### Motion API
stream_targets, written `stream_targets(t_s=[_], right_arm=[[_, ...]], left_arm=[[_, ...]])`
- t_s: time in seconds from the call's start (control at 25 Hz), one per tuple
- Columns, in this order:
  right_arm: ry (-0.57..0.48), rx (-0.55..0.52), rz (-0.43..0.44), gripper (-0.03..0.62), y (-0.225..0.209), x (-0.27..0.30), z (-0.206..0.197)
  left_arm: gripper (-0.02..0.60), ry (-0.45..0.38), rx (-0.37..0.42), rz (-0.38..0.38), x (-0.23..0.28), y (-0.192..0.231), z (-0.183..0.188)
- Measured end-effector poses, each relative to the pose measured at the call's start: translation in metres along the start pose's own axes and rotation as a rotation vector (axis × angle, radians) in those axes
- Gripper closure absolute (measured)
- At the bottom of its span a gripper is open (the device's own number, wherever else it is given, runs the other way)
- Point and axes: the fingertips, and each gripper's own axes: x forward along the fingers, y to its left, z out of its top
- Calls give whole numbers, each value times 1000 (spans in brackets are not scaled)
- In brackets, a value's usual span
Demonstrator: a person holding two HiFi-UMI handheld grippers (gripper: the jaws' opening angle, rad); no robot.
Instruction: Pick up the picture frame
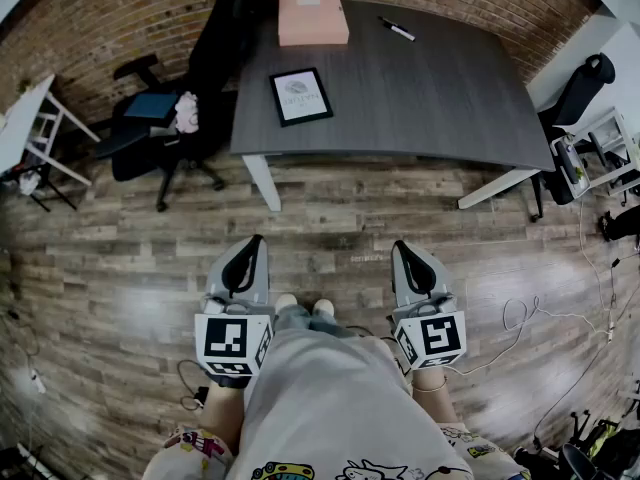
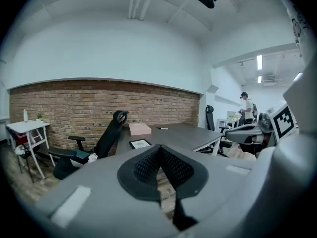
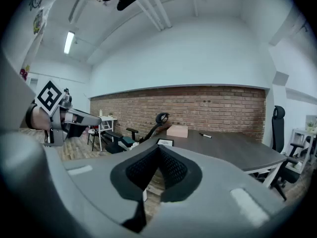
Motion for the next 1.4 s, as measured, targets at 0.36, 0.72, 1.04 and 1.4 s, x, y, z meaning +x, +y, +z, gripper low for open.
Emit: stream_targets(t_s=[0.36,0.72,1.04,1.4], right_arm=[[-34,67,30,509,-10,-9,4],[-24,121,70,457,-13,8,-6],[0,120,71,436,-24,62,2],[-8,120,76,434,-37,161,39]], left_arm=[[534,-22,-7,-4,-6,-12,5],[493,17,-9,-11,3,-7,-4],[454,41,-35,-43,55,21,-1],[445,28,-44,-72,131,82,27]])
